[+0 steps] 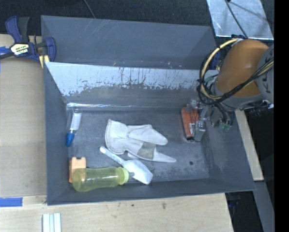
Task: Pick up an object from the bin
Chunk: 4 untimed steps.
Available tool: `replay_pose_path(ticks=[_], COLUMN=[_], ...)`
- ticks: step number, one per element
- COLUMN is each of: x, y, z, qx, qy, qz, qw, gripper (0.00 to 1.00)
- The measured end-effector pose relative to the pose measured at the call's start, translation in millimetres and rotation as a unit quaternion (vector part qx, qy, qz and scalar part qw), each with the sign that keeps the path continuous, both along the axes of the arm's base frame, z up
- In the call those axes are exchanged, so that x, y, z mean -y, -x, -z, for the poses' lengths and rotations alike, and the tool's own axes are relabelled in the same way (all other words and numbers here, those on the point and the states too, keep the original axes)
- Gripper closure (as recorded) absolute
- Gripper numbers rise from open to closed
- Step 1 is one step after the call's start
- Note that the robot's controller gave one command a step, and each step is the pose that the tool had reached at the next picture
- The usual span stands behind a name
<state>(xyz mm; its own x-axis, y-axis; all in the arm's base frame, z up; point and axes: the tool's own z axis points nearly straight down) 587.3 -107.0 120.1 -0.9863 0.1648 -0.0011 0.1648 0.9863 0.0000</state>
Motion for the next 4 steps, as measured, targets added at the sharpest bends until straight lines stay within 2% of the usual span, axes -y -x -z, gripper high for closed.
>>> replay_pose_path(ticks=[1, 2, 3, 4], x=[-1.9, 5.2, -1.3, -4.3], y=[-7.3, -14.2, -13.4, -13.0], z=[22.7, -12.5, -75.0, -90.3], qx=[0.0005, -0.0031, -0.0004, 0.0001], qy=[0.000, -0.001, 0.000, 0.000], qz=[0.012, -0.076, -0.039, -0.030], qw=[0.9999, 0.9971, 0.9992, 0.9996], gripper=[0.00, 0.00, 0.00, 0.00])
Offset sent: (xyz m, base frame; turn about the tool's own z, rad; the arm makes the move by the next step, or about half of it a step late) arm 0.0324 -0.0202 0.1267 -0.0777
